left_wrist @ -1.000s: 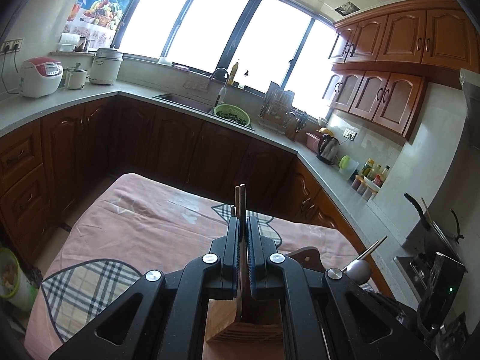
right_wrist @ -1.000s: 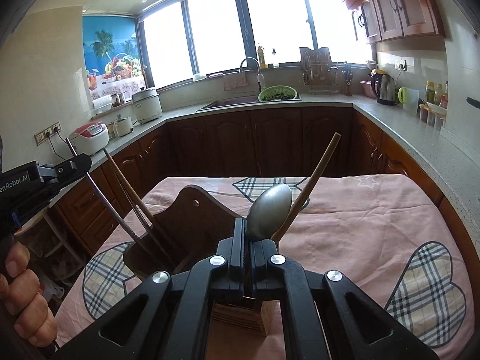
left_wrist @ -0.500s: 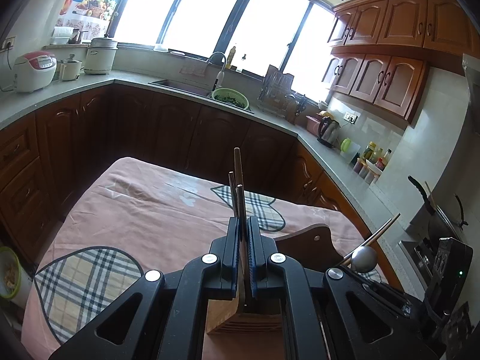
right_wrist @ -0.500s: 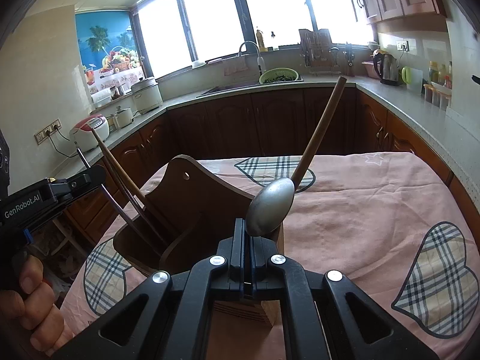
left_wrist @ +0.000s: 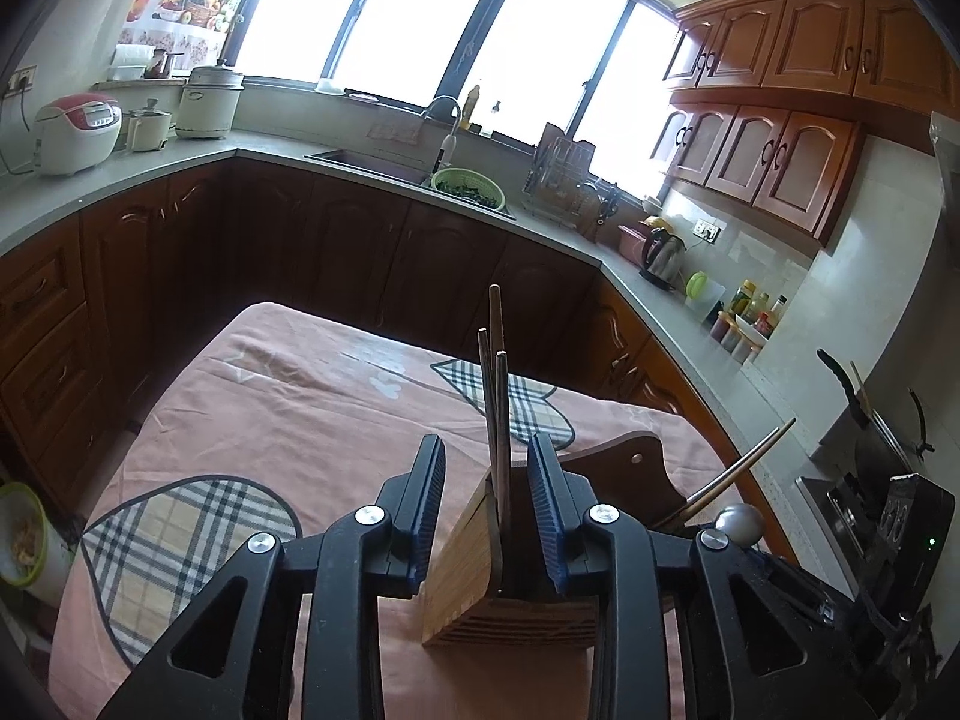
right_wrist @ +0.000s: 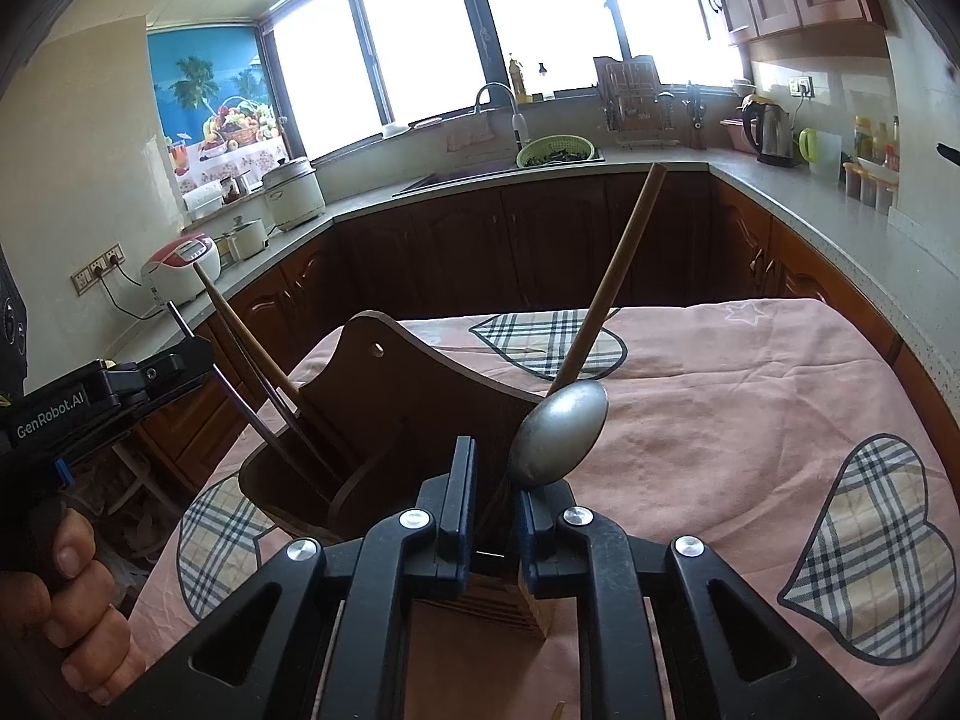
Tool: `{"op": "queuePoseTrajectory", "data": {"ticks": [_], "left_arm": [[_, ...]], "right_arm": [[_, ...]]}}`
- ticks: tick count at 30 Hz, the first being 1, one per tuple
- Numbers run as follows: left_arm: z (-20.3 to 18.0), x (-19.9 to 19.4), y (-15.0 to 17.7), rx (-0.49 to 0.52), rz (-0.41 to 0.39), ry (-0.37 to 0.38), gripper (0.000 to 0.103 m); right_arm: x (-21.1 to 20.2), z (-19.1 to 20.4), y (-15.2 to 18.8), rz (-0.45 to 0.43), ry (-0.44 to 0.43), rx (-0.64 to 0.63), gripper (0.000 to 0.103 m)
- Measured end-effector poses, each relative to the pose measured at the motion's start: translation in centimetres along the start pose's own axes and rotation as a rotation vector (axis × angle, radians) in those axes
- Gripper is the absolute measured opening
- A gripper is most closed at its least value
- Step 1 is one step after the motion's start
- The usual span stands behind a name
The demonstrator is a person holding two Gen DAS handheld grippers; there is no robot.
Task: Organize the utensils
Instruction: 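Lower the chopstick and spoon into the holder and open both tools, then move both tools back down over the remaining chopsticks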
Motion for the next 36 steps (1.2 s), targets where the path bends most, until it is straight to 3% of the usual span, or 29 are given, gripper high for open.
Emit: {"op": "queuePoseTrajectory", "data": {"ticks": [2, 10, 13, 15, 17, 21, 23, 25, 36], "left_arm": [[-0.1, -0.7, 0.2, -0.007, -0.001, 0.001, 0.042], [0.3, -3.9, 1.3, -0.039, -0.01, -0.001, 0.046], [0.4, -5.4, 2.0, -0.049, -0.014, -0.008, 0.051], [0.6, -6.7, 2.8, -0.057, -0.015, -0.015, 0.06], [0.7, -7.9, 3.5, -0.066, -0.017, -0.022, 0.068], [0.4, -10.0, 5.2, -0.081, -0.002, -0.028, 0.072], [0.3, -11.1, 6.2, -0.091, 0.008, -0.028, 0.074], [0.1, -12.1, 7.1, -0.097, 0.018, -0.026, 0.077], [-1.3, -17.3, 10.7, -0.083, 0.071, -0.046, 0.077]], "right_arm": [[-0.4, -0.1, 0.1, -0.003, -0.006, 0.007, 0.04], [-1.8, -1.6, 0.8, -0.002, 0.014, 0.039, 0.04], [-2.6, -2.2, 1.3, -0.005, 0.015, 0.06, 0.04], [-3.3, -2.6, 1.6, -0.008, 0.011, 0.077, 0.043], [-4.0, -2.9, 1.9, -0.011, 0.005, 0.09, 0.052], [-5.9, -2.9, 2.8, -0.021, -0.008, 0.101, 0.067], [-6.8, -2.8, 3.3, -0.026, -0.019, 0.105, 0.083], [-7.7, -2.7, 3.8, -0.032, -0.034, 0.115, 0.088], [-12.7, -2.4, 7.1, -0.052, -0.067, 0.141, 0.092]]}}
Point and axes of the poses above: each gripper's, at about its wrist camera, not at the fingertips, and x roughly the way its jaws point, z to its left, y to its underside, the point moved 10 cm from there along x, roughly the way its jaws point, and after that the axes turned 11 degrees about y, right-handed, at the moved point
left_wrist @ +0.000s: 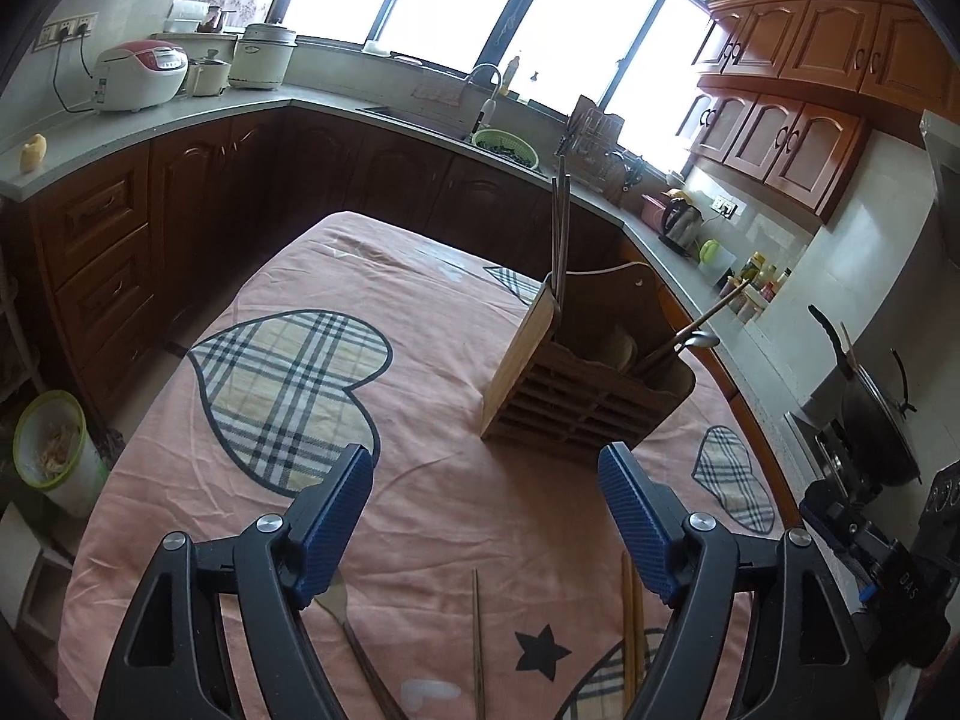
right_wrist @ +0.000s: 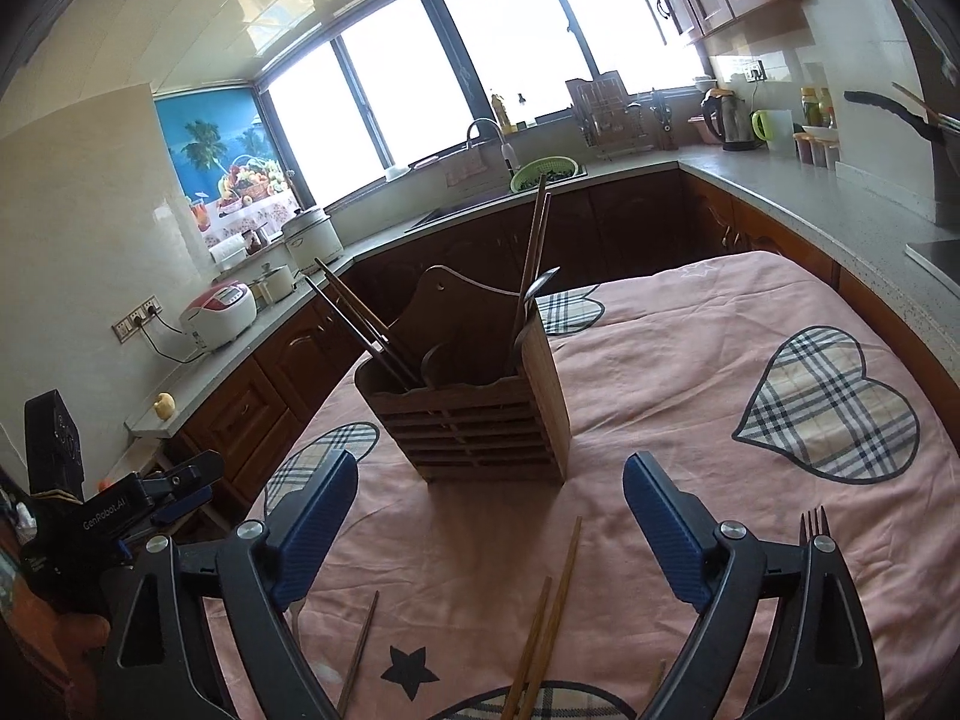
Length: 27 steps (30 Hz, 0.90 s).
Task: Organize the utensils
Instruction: 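Move both tools back down over the remaining chopsticks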
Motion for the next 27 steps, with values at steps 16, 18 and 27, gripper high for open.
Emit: {"op": "queuePoseTrajectory", "data": {"ticks": [16, 18, 27], "left_arm": [[-0.7, -4.9, 4.6, 0.014, 0.041, -0.016, 0.077], [-0.6, -5.0, 4.9, 0.012, 0.047, -0.017, 0.077], [-0.8, -6.1, 6.3, 0.034, 0.062, -0.03, 0.077]], "right_arm": [[-5.5, -2.2, 4.2, 0.0, 0.037, 0.031, 0.094], [-5.8, -2.5, 4.7, 0.004, 0.042, 0.032, 0.094], [-7.0, -3.2, 7.1, 0.022, 0.048, 0.043, 0.094]]}}
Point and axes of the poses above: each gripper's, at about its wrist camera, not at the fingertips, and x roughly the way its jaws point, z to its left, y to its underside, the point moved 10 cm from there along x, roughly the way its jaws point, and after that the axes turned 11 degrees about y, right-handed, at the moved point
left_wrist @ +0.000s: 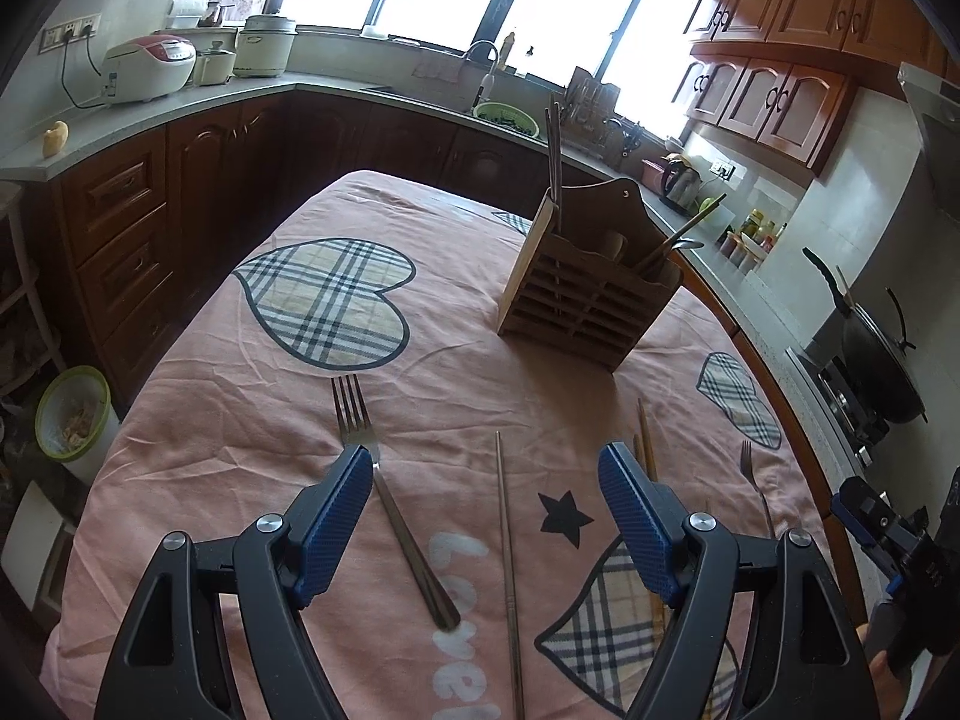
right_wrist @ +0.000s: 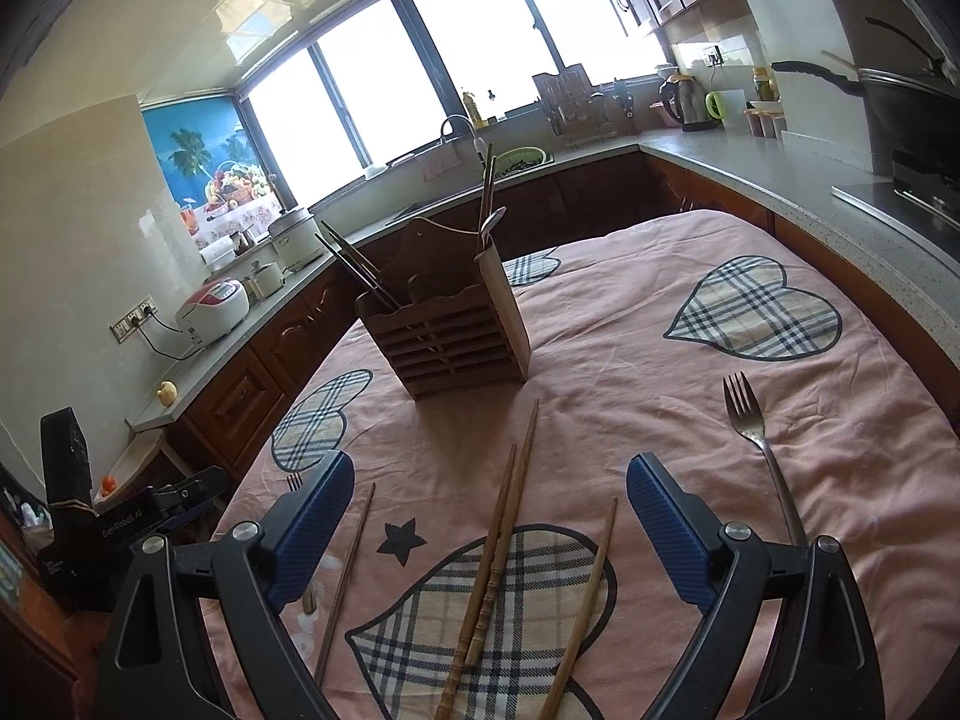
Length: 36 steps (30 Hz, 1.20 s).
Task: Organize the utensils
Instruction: 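Move both tools back down over the remaining chopsticks, then grasp a metal chopstick with the left tool while the right tool grasps a wooden chopstick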
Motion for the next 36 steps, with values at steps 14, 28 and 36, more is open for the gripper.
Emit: {"op": "queuePoseTrajectory", "data": {"ticks": [14, 28, 36], "left_arm": [[-0.3, 1.0, 2.5, 0.013, 0.062, -0.02, 0.077], [-0.5, 2.9, 3.7, 0.039, 0.108, -0.049, 0.077], [0.1, 4.4, 4.1, 0.038, 0.147, -0.071, 0.079]], "right_arm": [[0.6, -1.9, 3.3, 0.046, 0.031, 0.018, 0.094], [2.4, -3.0, 5.2, 0.09, 0.083, 0.0, 0.094], [3.7, -3.3, 6.1, 0.123, 0.117, -0.012, 0.094]]}}
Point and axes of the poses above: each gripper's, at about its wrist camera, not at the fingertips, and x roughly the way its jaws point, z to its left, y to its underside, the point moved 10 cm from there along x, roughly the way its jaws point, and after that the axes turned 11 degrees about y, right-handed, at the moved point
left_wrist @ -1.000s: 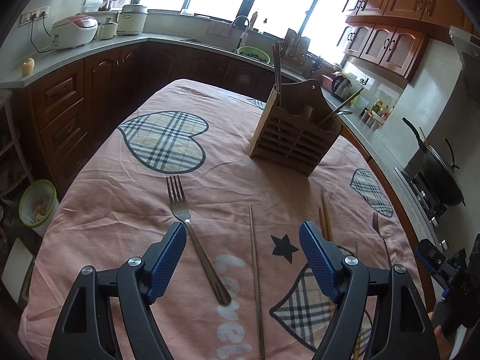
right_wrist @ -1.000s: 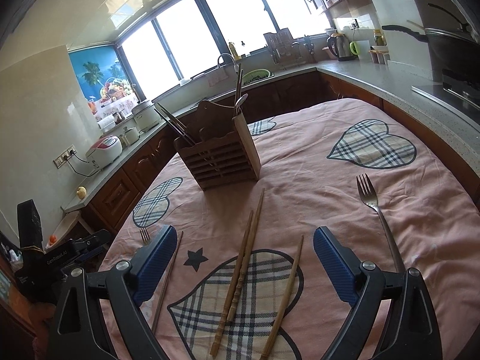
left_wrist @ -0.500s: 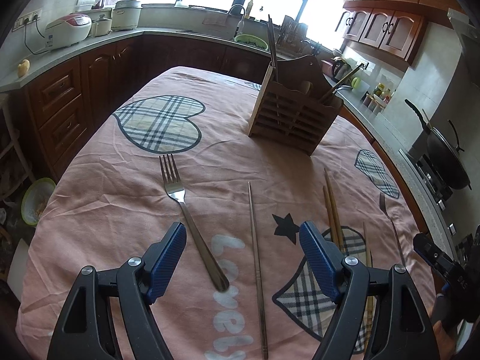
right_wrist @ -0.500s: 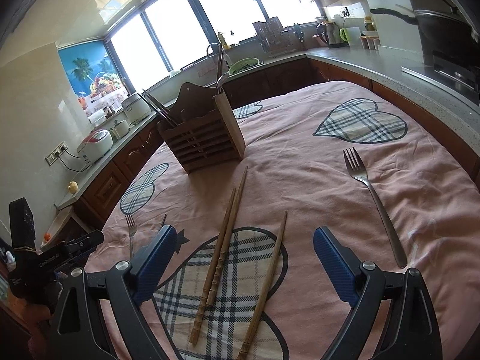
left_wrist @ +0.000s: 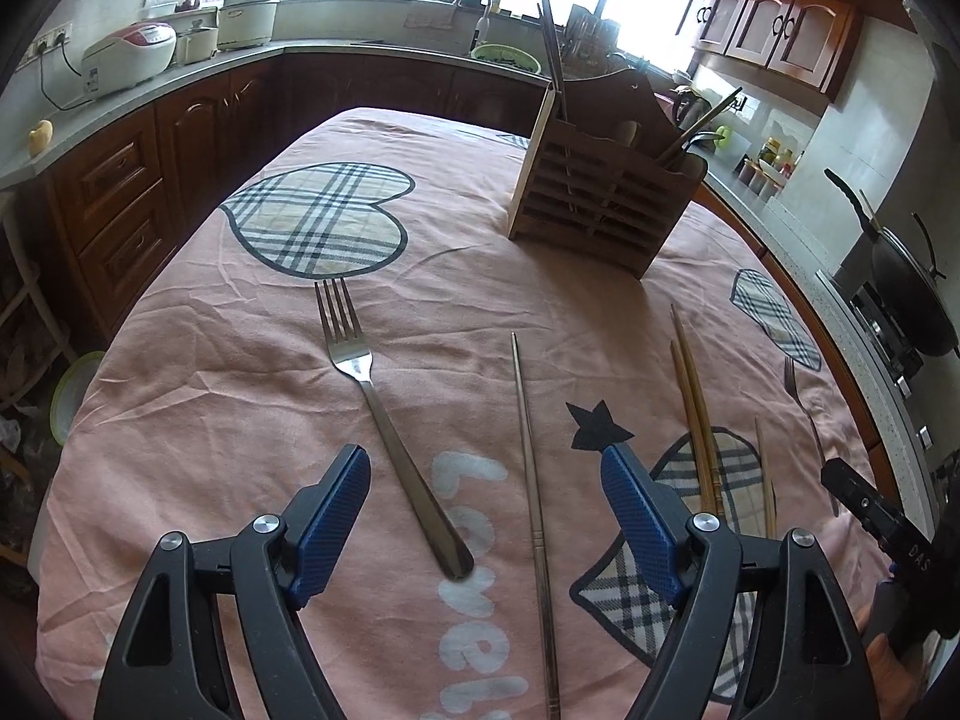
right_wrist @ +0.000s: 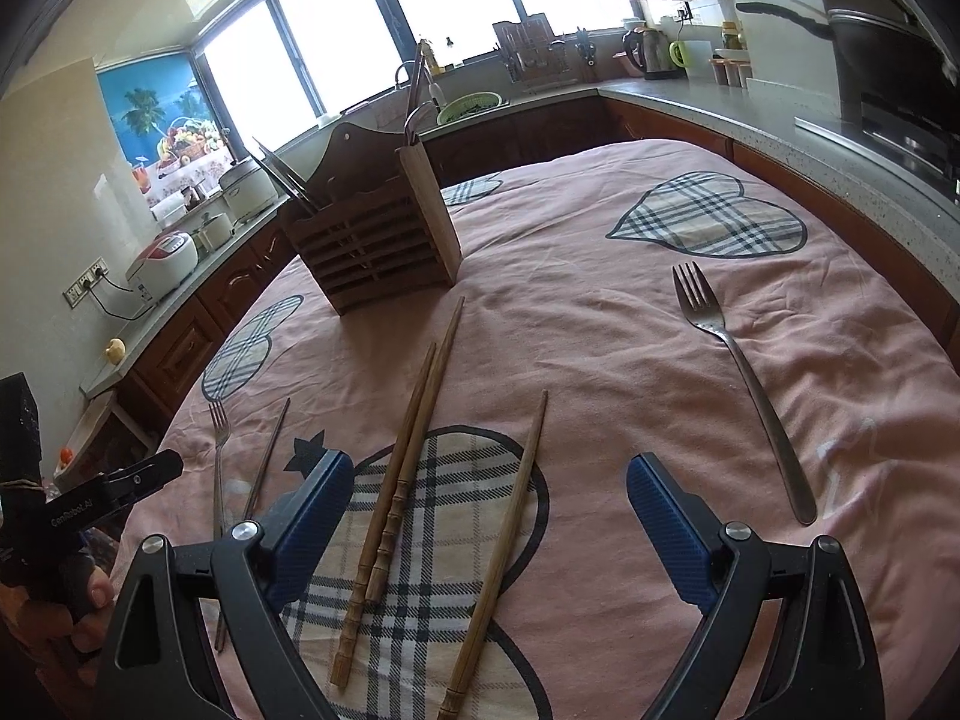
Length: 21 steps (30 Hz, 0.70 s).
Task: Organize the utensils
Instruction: 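Grasp a metal chopstick with the left tool while the right tool grasps a wooden chopstick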
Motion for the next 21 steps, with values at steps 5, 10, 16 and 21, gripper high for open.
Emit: {"op": "queuePoseTrajectory", "data": {"ticks": [5, 10, 16, 21], "left_arm": [[0.2, 1.0, 0.0, 0.0, 0.019, -0.004, 0.081], [0.6, 2.2, -0.1, -0.003, 0.045, -0.013, 0.081], [0.6, 3.8, -1.1, 0.016, 0.066, -0.023, 0.081], [0.6, 5.7, -2.2, 0.035, 0.093, -0.028, 0.08]], "right_arm": [[0.9, -0.2, 0.3, 0.017, 0.021, -0.003, 0.094], [1.8, -0.3, 0.2, 0.034, 0.037, 0.0, 0.094], [2.7, -0.2, -0.6, 0.013, 0.076, -0.04, 0.094], [3.8, 0.0, -1.3, 0.027, 0.096, -0.066, 0.085]]}}
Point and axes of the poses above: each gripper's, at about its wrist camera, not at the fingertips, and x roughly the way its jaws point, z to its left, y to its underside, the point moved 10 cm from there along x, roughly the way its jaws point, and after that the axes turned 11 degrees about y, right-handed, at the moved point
